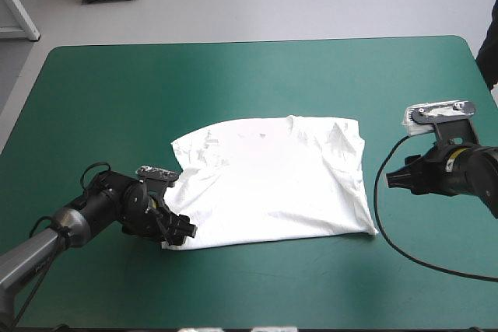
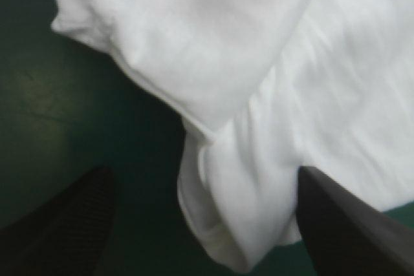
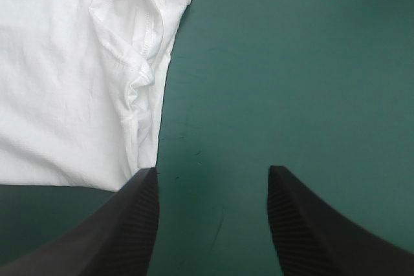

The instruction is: Fold the cloth

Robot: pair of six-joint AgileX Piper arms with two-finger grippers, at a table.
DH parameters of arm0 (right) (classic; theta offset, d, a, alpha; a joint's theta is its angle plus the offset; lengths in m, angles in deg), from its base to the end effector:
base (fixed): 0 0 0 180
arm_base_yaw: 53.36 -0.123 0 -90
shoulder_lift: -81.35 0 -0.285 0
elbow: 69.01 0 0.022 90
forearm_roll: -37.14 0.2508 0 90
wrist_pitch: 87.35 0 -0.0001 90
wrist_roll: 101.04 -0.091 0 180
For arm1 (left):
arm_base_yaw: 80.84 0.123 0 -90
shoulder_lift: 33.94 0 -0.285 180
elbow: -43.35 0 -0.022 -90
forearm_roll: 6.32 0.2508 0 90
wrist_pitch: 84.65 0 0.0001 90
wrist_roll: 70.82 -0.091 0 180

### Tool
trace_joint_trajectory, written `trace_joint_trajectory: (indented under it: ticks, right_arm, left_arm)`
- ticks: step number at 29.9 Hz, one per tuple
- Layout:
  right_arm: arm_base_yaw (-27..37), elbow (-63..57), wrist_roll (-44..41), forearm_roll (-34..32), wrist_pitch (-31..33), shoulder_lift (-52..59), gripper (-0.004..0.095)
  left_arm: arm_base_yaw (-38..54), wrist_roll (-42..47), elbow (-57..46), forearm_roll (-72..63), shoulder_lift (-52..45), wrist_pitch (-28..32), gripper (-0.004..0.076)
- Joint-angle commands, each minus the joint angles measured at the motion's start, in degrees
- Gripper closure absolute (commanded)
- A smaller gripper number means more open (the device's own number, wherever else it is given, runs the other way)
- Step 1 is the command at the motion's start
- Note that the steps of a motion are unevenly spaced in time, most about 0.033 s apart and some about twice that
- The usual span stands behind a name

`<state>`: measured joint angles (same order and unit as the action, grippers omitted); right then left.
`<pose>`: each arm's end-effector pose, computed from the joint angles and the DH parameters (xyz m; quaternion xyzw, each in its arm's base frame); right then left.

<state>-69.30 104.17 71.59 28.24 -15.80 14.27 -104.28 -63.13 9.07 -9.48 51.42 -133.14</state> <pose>0.1720 0.0352 0.4022 -0.0727 0.9492 -0.0162 0.3056 0.2045 -0.0927 0.2132 0.1203 0.9871 -0.0493 0.0936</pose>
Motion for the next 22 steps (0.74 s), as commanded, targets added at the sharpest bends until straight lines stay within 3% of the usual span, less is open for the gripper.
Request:
trace_joint_trajectory:
  ticks: [1,4,10,16,22]
  right_arm:
    - [0.2,1.1,-0.1,-1.5,-1.9,1.0,0.0412]
    - [0.2,1.0,-0.1,-1.4,-1.5,1.0,0.0412]
    - [0.2,-3.7,-0.9,-0.1,-0.5,1.0,0.0412]
    - [0.2,-12.8,-2.8,2.6,-7.2,0.9,0.0412]
    - [0.2,-17.9,-2.7,7.1,-15.6,-2.0,0.0373]
  left_arm:
    - [-0.4,0.7,1.1,-1.2,1.5,2.1,0.0162]
    - [-0.4,0.5,0.8,-3.4,3.7,3.4,0.0219]
    - [-0.4,-2.1,0.8,-6.8,8.2,4.5,0.0493]
    - [-0.4,-6.6,0.8,-9.1,11.8,7.3,0.0732]
    - [-0.4,-7.7,0.8,-9.6,12.8,7.8,0.0734]
